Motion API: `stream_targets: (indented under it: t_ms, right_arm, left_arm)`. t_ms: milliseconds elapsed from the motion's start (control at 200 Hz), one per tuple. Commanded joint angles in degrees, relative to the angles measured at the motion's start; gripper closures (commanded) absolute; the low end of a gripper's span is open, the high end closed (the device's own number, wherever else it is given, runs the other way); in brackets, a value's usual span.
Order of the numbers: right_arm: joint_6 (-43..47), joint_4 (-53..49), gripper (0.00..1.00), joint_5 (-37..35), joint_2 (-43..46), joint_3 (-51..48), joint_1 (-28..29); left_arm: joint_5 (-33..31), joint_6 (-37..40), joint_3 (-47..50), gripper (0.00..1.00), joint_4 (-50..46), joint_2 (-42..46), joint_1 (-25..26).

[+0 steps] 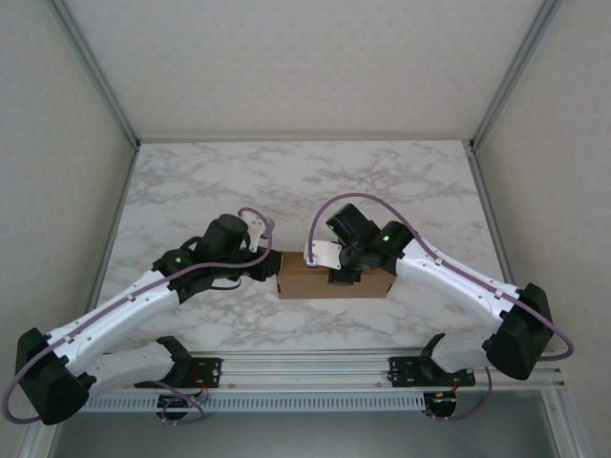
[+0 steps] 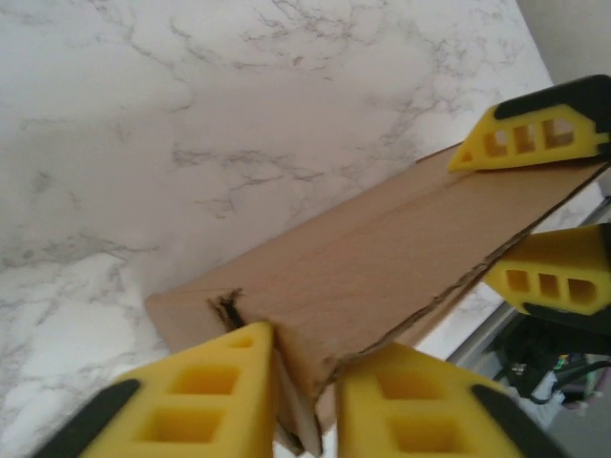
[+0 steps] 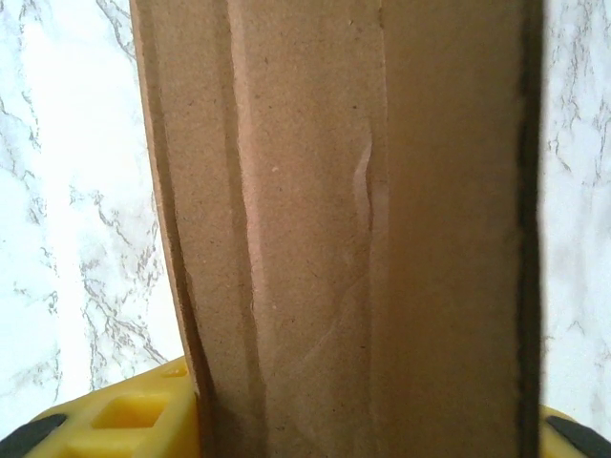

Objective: Fold the paper box

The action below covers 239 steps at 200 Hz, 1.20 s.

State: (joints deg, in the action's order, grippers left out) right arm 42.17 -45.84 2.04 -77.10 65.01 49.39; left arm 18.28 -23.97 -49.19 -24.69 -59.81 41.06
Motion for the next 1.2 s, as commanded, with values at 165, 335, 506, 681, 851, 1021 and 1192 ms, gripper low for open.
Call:
stream_targets:
  t_ms: [165, 335, 506, 681, 851, 1021, 1192]
  right_arm:
    - [-1.1, 3.2, 0.56, -0.5, -1.3, -1.8, 0.7]
    - [-1.0, 3.2, 0.57, -0.7, -1.0, -2.1, 0.8]
    - [-0.9, 3.2, 0.57, -0.8, -0.6, -2.3, 0.8]
    - [-0.8, 3.4, 0.58, -0.9, -0.5, -2.6, 0.8]
    - [-0.9, 3.6, 0.58, -1.2, -0.4, -2.9, 0.9]
    - [-0.9, 3.5, 0.58, -1.5, -0.2, -2.8, 1.1]
    - [-0.7, 3.7, 0.58, -2.4, 0.2, -3.1, 1.2]
  left_arm:
    - [-0.6, 3.0, -4.1, 0.74, 1.2, 0.5, 1.8]
    - [-2.5, 5.6, -5.8, 0.83, -1.8, -1.3, 1.7]
    - [-0.9, 5.8, -5.6, 0.92, -1.5, -1.1, 1.7]
    - [-4.2, 6.8, -5.4, 0.96, -2.8, -0.7, 1.7]
    - [-5.3, 6.0, -4.4, 0.97, -1.6, -0.3, 1.8]
    - [-5.4, 4.4, -3.6, 0.98, -0.2, -0.4, 1.9]
    - [-7.4, 3.9, -3.0, 0.98, -0.2, 0.0, 2.7]
